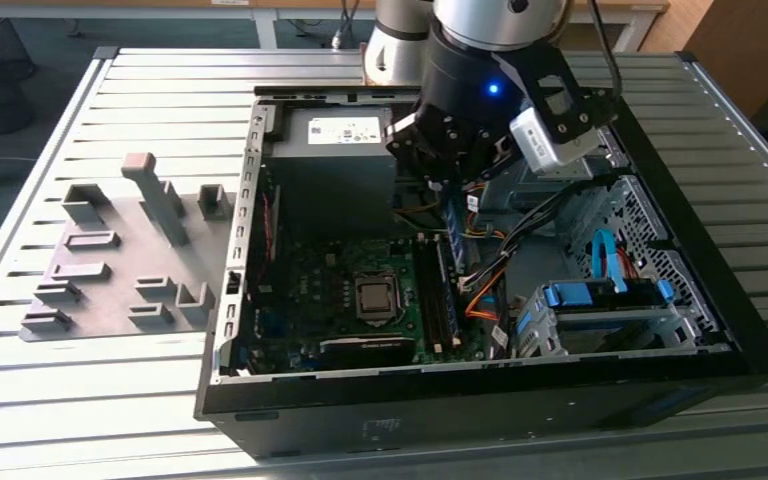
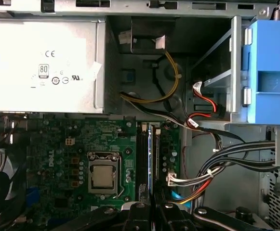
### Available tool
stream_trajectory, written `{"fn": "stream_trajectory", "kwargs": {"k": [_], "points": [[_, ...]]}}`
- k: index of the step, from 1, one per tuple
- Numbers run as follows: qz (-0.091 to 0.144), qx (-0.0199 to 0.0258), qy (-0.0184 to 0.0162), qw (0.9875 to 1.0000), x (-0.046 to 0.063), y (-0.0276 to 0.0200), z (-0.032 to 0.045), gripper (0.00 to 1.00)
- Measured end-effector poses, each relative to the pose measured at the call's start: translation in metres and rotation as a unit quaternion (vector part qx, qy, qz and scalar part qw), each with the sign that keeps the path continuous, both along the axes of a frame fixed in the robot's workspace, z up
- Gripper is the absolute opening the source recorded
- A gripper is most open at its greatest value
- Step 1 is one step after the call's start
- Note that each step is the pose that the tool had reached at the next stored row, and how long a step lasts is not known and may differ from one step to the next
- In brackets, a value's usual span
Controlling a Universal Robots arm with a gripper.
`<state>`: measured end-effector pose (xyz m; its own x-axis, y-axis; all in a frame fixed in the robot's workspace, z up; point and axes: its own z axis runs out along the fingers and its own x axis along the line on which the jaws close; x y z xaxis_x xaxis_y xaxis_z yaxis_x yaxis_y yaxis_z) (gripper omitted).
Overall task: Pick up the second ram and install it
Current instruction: 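Insert the second ram into the second slot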
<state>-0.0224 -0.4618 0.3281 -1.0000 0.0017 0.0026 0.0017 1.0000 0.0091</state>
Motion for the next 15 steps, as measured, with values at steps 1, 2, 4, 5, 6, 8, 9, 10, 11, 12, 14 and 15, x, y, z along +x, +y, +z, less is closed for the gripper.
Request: {"fn": "stream_trajectory", "kwargs": {"k": [1,2,4,5,6,8,9,10,11,12,14,15], "points": [[0.000,0.0000,0.0006,1.0000,0.000,0.0000,-0.0015,0.14],[0.000,0.0000,0.0013,1.0000,0.000,0.0000,-0.0029,0.14],[0.001,0.0000,0.0027,1.0000,0.000,-0.0002,-0.0060,0.14],[0.001,0.0000,0.0032,1.0000,0.000,-0.0003,-0.0075,0.14],[0.001,0.0001,0.0037,1.0000,0.000,-0.0006,-0.0086,0.14],[0.001,-0.0001,0.0047,1.0000,0.000,-0.0018,-0.0099,0.14],[0.001,0.0000,0.0050,1.0000,0.000,-0.0025,-0.0106,0.14],[0.001,0.0001,0.0053,1.0000,0.000,-0.0029,-0.0115,0.14],[0.001,0.0001,0.0058,1.0000,0.000,-0.0033,-0.0126,0.14],[0.001,0.0001,0.0064,1.0000,0.000,-0.0036,-0.0138,0.14],[0.001,0.0000,0.0077,1.0000,0.000,-0.0042,-0.0165,0.14],[0.001,0.0001,0.0084,1.0000,0.000,-0.0044,-0.0181,0.14]]}}
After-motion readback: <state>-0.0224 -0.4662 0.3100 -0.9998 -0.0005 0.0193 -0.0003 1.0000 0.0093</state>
